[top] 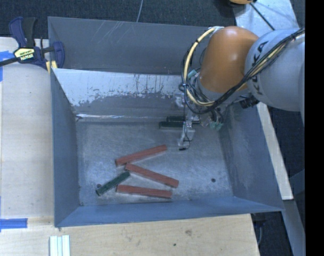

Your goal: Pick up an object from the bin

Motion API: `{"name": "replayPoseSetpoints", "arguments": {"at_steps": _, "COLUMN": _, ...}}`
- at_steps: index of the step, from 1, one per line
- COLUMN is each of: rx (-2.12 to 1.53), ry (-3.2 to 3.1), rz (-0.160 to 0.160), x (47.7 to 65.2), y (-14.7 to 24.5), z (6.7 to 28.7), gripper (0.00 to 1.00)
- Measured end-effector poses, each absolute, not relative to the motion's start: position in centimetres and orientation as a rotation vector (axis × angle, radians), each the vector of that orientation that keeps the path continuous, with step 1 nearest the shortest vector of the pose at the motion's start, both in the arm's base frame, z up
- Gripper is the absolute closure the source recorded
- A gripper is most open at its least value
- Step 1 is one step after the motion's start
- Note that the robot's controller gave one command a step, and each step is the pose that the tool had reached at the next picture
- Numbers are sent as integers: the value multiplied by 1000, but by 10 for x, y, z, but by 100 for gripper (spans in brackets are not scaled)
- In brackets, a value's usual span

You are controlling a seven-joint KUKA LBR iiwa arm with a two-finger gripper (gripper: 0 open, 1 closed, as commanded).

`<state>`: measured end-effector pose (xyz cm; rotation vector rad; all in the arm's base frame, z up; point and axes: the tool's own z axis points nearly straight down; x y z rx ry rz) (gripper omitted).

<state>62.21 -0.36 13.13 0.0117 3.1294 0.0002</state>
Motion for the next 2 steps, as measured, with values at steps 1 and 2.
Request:
{"name": "replayPoseSetpoints", "arguments": {"at_steps": 1, "rx": -405, "ry": 3102, "rz": 0, "x": 628, "y": -15, "z": 78, "gripper": 100}}
{"name": "replayPoseSetpoints", "arguments": {"at_steps": 2, "rx": -404, "ry": 3102, "rz": 0, "x": 628, "y": -15, "z": 78, "gripper": 100}}
